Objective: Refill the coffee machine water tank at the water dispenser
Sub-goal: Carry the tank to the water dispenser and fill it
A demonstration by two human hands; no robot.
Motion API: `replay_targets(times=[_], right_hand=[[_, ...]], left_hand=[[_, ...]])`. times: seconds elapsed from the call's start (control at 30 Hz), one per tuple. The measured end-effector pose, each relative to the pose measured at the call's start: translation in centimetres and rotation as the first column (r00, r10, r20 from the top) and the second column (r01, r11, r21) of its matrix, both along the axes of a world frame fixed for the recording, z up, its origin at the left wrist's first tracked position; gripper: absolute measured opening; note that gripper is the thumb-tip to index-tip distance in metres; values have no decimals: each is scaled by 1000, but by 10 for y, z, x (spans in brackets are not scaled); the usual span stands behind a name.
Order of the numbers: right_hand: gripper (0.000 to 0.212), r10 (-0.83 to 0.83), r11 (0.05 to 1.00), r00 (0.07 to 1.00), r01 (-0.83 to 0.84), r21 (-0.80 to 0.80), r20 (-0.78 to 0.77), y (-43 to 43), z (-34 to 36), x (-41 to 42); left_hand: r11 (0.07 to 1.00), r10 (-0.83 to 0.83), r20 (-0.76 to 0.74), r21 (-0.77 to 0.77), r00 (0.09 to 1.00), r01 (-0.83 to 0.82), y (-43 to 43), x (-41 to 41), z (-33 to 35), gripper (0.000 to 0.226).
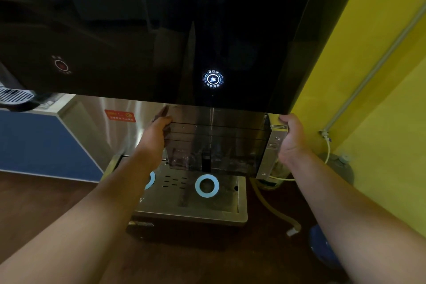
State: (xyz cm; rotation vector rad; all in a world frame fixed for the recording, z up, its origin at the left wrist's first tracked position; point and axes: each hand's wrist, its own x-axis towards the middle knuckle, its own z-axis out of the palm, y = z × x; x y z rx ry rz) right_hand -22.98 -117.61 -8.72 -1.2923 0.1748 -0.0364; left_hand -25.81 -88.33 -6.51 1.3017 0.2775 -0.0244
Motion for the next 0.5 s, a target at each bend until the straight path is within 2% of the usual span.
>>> replay_targets(times=[0.13, 0.3, 0.5], right_hand=[[29, -15, 999, 1000, 15, -29, -1, 0, 0, 1], [30, -16, 1000, 1000, 16, -7, 4, 0, 0, 1], [34, -4, 999, 999, 5, 42, -34, 0, 2, 3]], left_hand=[[1000, 12, -16, -1, 1000, -12, 2, 2, -2, 18], [1000, 2, -9, 7, 1000, -2, -1, 2, -1, 21], [999, 33, -28, 10, 999, -32, -1, 4, -3, 14]])
